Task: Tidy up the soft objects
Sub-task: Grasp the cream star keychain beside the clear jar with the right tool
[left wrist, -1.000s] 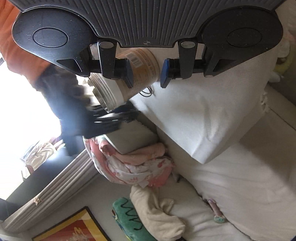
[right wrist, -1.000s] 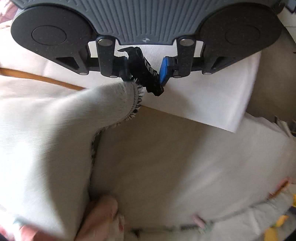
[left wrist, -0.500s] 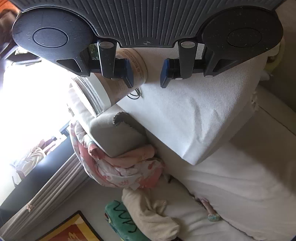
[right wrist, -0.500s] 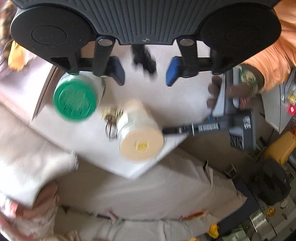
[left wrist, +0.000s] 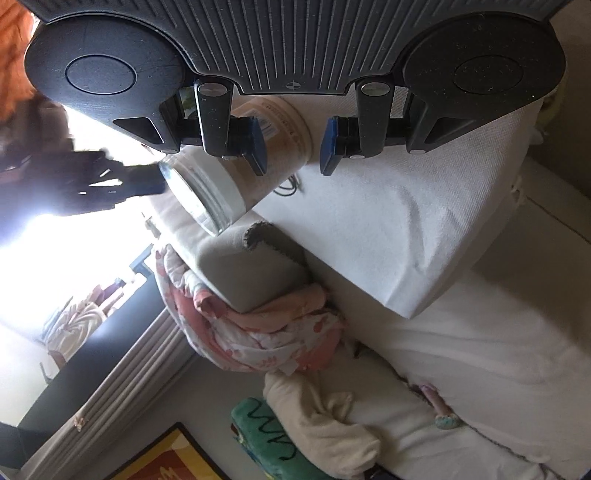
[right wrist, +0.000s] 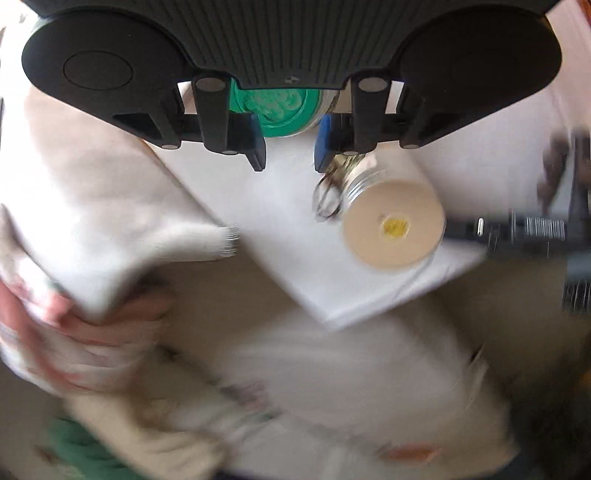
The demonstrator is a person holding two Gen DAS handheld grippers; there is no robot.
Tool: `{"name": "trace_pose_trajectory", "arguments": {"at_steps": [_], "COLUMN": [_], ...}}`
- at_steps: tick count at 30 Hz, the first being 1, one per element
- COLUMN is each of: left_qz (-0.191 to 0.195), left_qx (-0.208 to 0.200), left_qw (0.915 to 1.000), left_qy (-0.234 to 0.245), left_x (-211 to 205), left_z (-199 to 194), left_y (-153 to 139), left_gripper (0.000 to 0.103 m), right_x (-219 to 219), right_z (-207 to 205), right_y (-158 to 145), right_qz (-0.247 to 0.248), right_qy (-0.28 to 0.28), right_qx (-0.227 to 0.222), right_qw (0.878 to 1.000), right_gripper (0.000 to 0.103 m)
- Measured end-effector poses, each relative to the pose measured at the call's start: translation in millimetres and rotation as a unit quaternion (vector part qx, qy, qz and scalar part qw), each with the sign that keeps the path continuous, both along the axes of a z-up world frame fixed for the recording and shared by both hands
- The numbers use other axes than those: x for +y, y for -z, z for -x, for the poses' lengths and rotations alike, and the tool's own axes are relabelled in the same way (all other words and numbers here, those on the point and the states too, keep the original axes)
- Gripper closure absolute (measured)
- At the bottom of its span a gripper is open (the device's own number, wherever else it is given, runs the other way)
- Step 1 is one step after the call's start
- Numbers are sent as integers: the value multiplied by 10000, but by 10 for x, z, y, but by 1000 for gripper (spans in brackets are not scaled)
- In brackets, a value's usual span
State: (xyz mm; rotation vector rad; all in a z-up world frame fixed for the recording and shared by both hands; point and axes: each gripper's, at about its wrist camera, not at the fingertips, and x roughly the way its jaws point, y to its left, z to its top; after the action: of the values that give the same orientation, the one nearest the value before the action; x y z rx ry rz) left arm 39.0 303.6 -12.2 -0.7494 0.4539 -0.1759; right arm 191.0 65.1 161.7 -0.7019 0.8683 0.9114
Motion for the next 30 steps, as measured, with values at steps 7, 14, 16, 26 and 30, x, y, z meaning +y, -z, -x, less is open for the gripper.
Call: {"name": "trace_pose_trajectory", "arguments": {"at_steps": [7,14,16,26,30], "left_qz": [331,594,647,840,811], "left_qx": [-79,-107,-88,68,67], "left_qw": [9994,9981,9978,9964,9967], "left_qy": [37,95,69,35,35], "left_x": [65,121,142,172,171], "left_z": [14,35,38,6,6], "left_y": [25,66,89,178,171], "left_gripper": [68,68,68,69,69], "right_x": [451,805,879,737,525], "right_z": [373,16,-39,-472,-405], "right_y": [538,690,774,682,410], "right_qz": [1451,1835,1945,1481,1413], "right_qy": [-2194,-2401,-2486,-2315,-2081], "right_qx": [-605,387,461,1295,864], "right_qw": [9629,9525,9477,9527,9640], "right_gripper": [75,70,65,75,75]}}
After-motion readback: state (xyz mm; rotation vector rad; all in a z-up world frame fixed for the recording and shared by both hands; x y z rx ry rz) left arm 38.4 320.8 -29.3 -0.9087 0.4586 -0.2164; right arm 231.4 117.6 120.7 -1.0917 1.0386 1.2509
